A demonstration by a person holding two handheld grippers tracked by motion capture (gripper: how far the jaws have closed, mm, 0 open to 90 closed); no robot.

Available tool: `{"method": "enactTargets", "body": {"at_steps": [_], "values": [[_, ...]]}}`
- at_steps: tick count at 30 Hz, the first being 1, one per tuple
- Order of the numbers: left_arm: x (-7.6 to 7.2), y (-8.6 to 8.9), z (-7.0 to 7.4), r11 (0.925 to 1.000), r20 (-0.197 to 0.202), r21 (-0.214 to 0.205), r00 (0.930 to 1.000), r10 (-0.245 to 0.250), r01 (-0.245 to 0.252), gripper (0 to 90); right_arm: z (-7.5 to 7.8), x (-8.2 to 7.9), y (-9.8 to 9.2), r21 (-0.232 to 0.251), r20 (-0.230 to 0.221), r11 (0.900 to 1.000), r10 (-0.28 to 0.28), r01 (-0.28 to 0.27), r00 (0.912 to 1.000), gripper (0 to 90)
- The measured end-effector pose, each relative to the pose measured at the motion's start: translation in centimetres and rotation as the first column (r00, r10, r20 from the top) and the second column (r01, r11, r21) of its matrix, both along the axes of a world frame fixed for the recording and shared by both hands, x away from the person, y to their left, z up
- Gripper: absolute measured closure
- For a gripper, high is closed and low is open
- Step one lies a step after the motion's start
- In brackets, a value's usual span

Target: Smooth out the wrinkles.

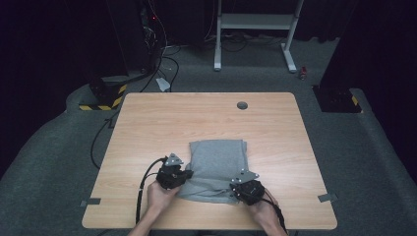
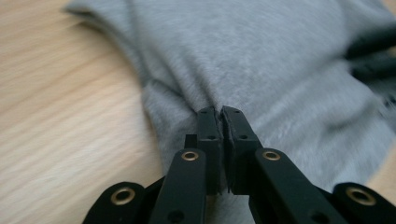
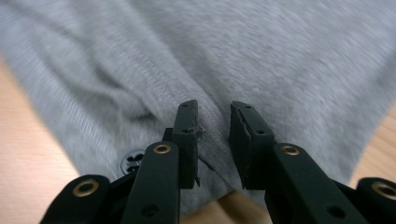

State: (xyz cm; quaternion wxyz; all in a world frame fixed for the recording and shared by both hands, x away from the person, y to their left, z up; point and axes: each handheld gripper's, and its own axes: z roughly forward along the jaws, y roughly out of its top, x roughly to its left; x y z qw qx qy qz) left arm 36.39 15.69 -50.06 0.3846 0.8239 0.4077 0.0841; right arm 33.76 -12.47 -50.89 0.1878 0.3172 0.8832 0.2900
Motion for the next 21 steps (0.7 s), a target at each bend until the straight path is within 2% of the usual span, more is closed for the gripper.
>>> {"method": "enactTargets", "body": {"at_steps": [2,4,6,7,9,11,15,17,21], "values": [[0.0,-0.5,0.4,0.9995,0.017,-0.031,0.9999,-0.002,0.003,80.8,0.2,0.9,-0.7,-0.015,-0.011,0.9996,-0.022,0.022,0.9997,69.2],[0.3,-0.4,0.8,0.9977,0.032,-0.063,0.9992,0.026,-0.024,71.7,0.6,1.3,-1.2,-0.019,-0.027,0.9993,-0.032,0.031,0.9991,65.3],[1.1,0.3,1.4,0.9928,0.042,-0.095,0.9961,0.077,-0.073,66.3,1.1,1.2,-1.9,0.019,-0.021,0.9994,-0.027,0.028,0.9994,63.8],[1.5,0.5,1.5,0.9910,0.041,-0.097,0.9944,0.097,-0.093,63.9,1.5,0.9,-2.3,0.060,-0.011,0.9978,-0.028,0.028,0.9996,63.4],[2.8,1.0,1.5,0.9842,0.031,-0.095,0.9878,0.153,-0.149,60.9,2.0,0.3,-2.7,0.127,0.003,0.9913,-0.035,0.034,0.9994,62.9],[3.9,1.1,1.4,0.9812,0.022,-0.070,0.9831,0.182,-0.180,58.8,2.2,-0.1,-2.5,0.150,0.017,0.9884,-0.030,0.027,0.9994,62.7],[6.0,0.7,1.1,0.9765,0.001,-0.041,0.9773,0.212,-0.212,54.8,1.5,-0.8,-1.1,0.137,0.020,0.9905,-0.001,-0.002,0.9998,61.8],[6.7,0.5,0.8,0.9713,-0.018,-0.059,0.9730,0.230,-0.231,54.2,0.9,-1.1,-0.4,0.132,0.024,0.9911,0.014,-0.018,0.9996,60.8],[7.7,-0.1,0.4,0.9741,-0.020,-0.012,0.9740,0.226,-0.226,54.9,0.4,-1.7,0.3,0.112,0.028,0.9929,0.036,-0.039,0.9989,58.7]]}}
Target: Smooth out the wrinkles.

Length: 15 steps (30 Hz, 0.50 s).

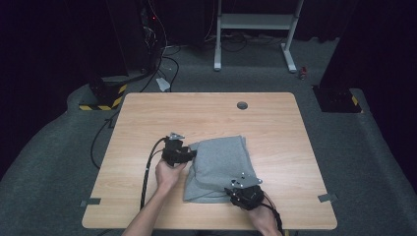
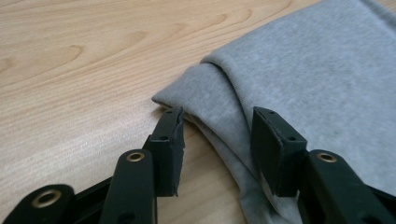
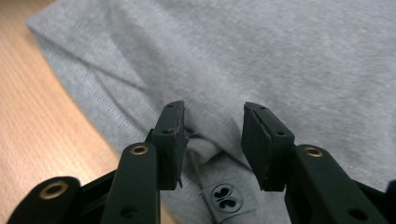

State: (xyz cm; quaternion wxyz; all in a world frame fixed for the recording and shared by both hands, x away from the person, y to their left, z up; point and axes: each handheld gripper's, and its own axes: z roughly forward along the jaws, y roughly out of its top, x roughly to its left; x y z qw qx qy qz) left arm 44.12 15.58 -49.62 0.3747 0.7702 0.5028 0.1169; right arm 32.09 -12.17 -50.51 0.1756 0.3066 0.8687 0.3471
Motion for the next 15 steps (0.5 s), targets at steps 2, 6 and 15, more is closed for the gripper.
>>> {"method": "enactTargets", "body": {"at_steps": [2,6,15], "values": [[0.4,-0.3,-0.1,1.0000,0.003,-0.003,1.0000,-0.002,0.002,59.2,-0.1,-0.3,0.1,-0.009,-0.002,0.9999,0.005,-0.005,1.0000,58.1],[1.1,-1.0,-0.5,0.9985,-0.026,0.038,0.9989,-0.039,0.040,76.8,-0.8,-0.4,0.1,-0.037,-0.024,0.9991,0.018,-0.019,0.9995,57.3],[1.7,-0.5,1.1,0.9894,0.035,0.142,0.9987,-0.036,0.030,89.8,-1.0,-0.2,-1.1,-0.017,-0.047,0.9996,0.021,-0.022,0.9987,56.8]]}}
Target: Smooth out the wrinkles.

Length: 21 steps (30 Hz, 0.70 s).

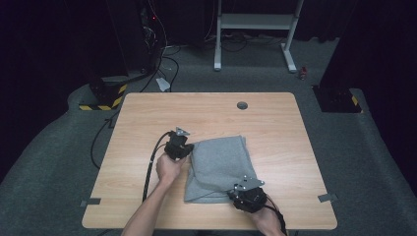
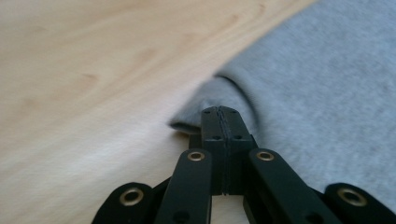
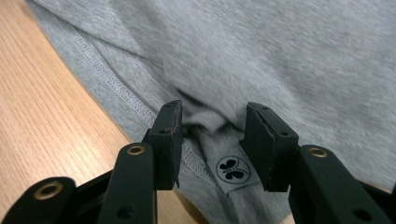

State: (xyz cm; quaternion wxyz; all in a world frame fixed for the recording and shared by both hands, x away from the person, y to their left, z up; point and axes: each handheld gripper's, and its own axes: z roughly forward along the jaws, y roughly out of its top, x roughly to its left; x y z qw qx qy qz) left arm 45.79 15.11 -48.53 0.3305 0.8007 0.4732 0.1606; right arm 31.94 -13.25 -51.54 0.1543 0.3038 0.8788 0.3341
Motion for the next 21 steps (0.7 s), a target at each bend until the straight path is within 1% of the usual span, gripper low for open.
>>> {"method": "enactTargets", "body": {"at_steps": [1,3,6,7,8,9,10,11,12,13,14,15,16,17,18,19,21], "values": [[0.2,0.4,0.4,0.9999,0.011,0.013,0.9999,0.005,-0.005,89.9,0.0,0.0,-0.2,-0.003,-0.003,1.0000,0.001,-0.001,1.0000,56.8],[0.6,1.2,0.8,0.9991,0.020,0.037,0.9996,0.021,-0.021,89.9,0.1,0.0,-0.5,-0.005,-0.001,1.0000,-0.003,0.003,1.0000,56.9],[1.2,2.1,0.5,0.9986,0.015,0.044,0.9995,0.029,-0.030,89.6,0.1,0.1,-0.9,-0.002,-0.006,1.0000,-0.008,0.008,1.0000,56.8],[1.3,2.2,0.2,0.9988,0.006,0.038,0.9995,0.031,-0.031,89.2,0.1,0.1,-0.9,-0.002,-0.007,1.0000,-0.008,0.008,0.9999,56.9],[1.2,2.2,-0.1,0.9992,-0.001,0.018,0.9994,0.036,-0.036,88.2,0.1,0.1,-0.9,-0.008,-0.006,0.9999,-0.007,0.007,1.0000,56.8],[0.9,2.1,-0.3,0.9988,0.013,0.009,0.9988,0.048,-0.048,84.4,0.2,0.1,-0.8,-0.011,-0.013,0.9999,0.000,0.000,0.9999,56.4],[0.5,2.0,-0.3,0.9991,0.026,-0.002,0.9987,0.043,-0.043,78.3,0.3,0.1,-0.7,-0.010,-0.016,0.9999,0.009,-0.010,0.9998,56.0],[0.1,1.9,-0.1,0.9993,0.032,-0.016,0.9990,0.033,-0.033,72.8,0.5,0.0,-0.7,-0.005,-0.010,0.9999,0.011,-0.011,0.9999,56.6],[-0.6,1.7,0.1,0.9992,0.049,-0.035,0.9986,0.021,-0.019,68.1,0.8,-0.1,-0.9,0.007,0.009,0.9999,0.009,-0.009,0.9999,57.2],[-1.3,1.5,0.4,0.9989,0.067,-0.046,0.9977,-0.004,0.007,64.5,1.2,-0.1,-1.1,0.027,0.024,0.9996,-0.003,0.002,0.9997,57.5],[-2.1,1.3,0.6,0.9979,0.080,-0.049,0.9960,-0.038,0.042,61.5,1.6,-0.1,-1.5,0.050,0.039,0.9985,-0.026,0.024,0.9989,57.8],[-2.8,0.9,0.8,0.9958,0.077,-0.046,0.9942,-0.075,0.079,59.3,2.0,0.1,-2.0,0.068,0.056,0.9966,-0.050,0.046,0.9972,58.0],[-3.6,0.5,0.9,0.9933,0.080,-0.046,0.9916,-0.102,0.106,57.4,2.2,0.4,-2.4,0.082,0.060,0.9939,-0.078,0.073,0.9952,58.0],[-4.3,0.2,1.0,0.9905,0.085,-0.040,0.9881,-0.128,0.132,56.1,2.4,0.8,-2.8,0.086,0.052,0.9912,-0.106,0.101,0.9931,57.8],[-5.1,-0.2,0.9,0.9867,0.085,-0.048,0.9849,-0.151,0.155,55.2,2.4,1.2,-3.1,0.087,0.041,0.9880,-0.132,0.128,0.9904,57.6],[-5.9,-0.6,0.7,0.9829,0.080,-0.064,0.9826,-0.168,0.173,54.4,2.2,1.6,-3.4,0.082,0.031,0.9852,-0.153,0.150,0.9877,57.3],[-6.6,-1.0,0.4,0.9809,0.077,-0.058,0.9804,-0.181,0.186,53.8,1.8,1.9,-3.3,0.063,0.028,0.9827,-0.176,0.174,0.9840,56.9]]}}
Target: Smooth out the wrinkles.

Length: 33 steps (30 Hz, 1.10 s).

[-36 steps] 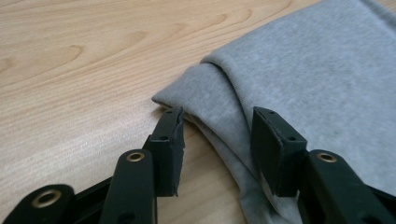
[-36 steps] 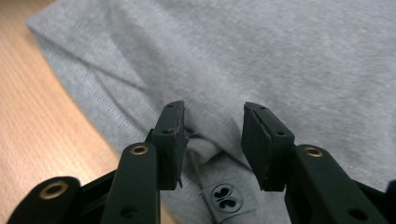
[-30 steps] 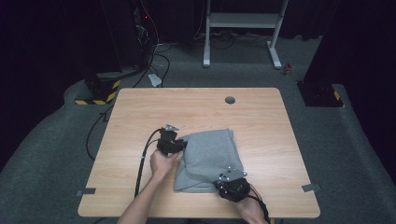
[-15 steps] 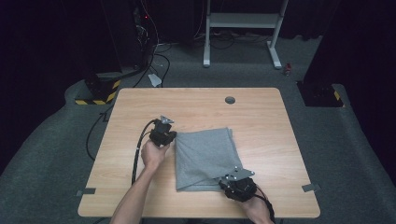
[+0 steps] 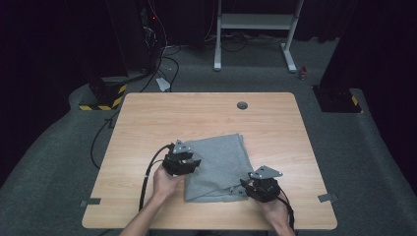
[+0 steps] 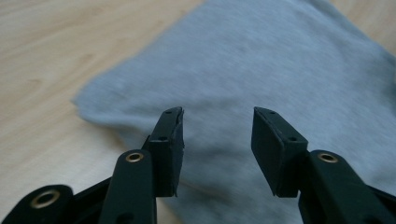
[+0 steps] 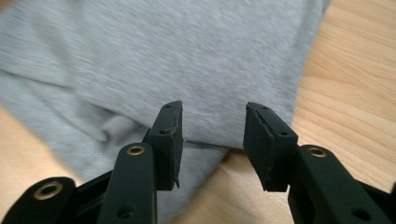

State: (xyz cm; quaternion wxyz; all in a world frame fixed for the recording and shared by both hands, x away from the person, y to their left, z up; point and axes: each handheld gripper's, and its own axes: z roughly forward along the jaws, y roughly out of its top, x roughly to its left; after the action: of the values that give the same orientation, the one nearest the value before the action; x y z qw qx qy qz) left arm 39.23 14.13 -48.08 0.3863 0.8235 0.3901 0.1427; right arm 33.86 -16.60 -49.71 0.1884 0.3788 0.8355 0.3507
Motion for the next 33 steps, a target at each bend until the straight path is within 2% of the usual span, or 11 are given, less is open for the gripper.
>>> {"method": "enactTargets", "body": {"at_steps": [2,4,7,8,11,15,18,22,25,28,33], "values": [[-0.6,-0.4,-0.6,0.9996,-0.004,0.029,1.0000,-0.005,0.005,54.2,-0.4,0.3,0.2,-0.016,-0.006,0.9997,-0.017,0.017,0.9998,57.1],[-0.7,-0.6,-1.4,0.9973,-0.016,0.072,0.9998,-0.008,0.009,61.1,-0.9,0.8,0.4,-0.033,-0.022,0.9991,-0.029,0.029,0.9993,63.3],[-0.4,-0.4,-2.0,0.9980,-0.040,0.059,0.9990,-0.020,0.022,77.2,-1.4,1.4,0.7,-0.046,-0.038,0.9989,0.004,-0.006,0.9993,81.9],[-0.4,-0.3,-1.9,0.9982,-0.041,0.056,0.9990,-0.020,0.022,83.3,-1.2,1.4,0.9,-0.061,-0.037,0.9981,0.010,-0.012,0.9993,83.9],[-0.5,0.0,-1.4,0.9990,-0.025,0.041,0.9996,-0.015,0.016,87.3,-0.5,0.9,1.2,-0.068,-0.009,0.9973,0.029,-0.029,0.9995,84.5],[-1.1,0.9,-0.8,0.9998,0.009,0.014,0.9999,0.014,-0.014,87.5,1.0,-0.4,1.2,-0.033,0.028,0.9982,0.051,-0.050,0.9983,84.3],[-1.6,1.4,-0.8,0.9995,0.003,0.007,0.9995,0.031,-0.031,83.6,1.3,-1.3,1.5,-0.025,0.021,0.9969,0.074,-0.074,0.9970,83.2],[-3.0,1.3,-1.0,0.9989,0.010,-0.046,0.9999,-0.007,0.008,61.2,-0.4,-1.5,2.2,-0.073,-0.057,0.9908,0.110,-0.114,0.9923,71.8],[-3.6,0.6,-1.2,0.9983,0.019,-0.054,0.9996,-0.020,0.021,49.0,-0.5,-1.9,1.7,-0.014,0.003,0.9966,0.082,-0.082,0.9967,64.7],[-3.5,-0.3,-1.6,0.9997,0.017,-0.019,0.9998,-0.013,0.013,44.9,0.3,-1.4,1.6,0.026,0.043,0.9984,0.049,-0.050,0.9979,58.6],[-3.4,-0.9,-2.8,0.9984,0.015,0.057,0.9999,0.001,-0.002,44.6,-0.4,1.1,2.2,0.013,0.026,0.9999,-0.011,0.011,0.9996,52.8]]}}
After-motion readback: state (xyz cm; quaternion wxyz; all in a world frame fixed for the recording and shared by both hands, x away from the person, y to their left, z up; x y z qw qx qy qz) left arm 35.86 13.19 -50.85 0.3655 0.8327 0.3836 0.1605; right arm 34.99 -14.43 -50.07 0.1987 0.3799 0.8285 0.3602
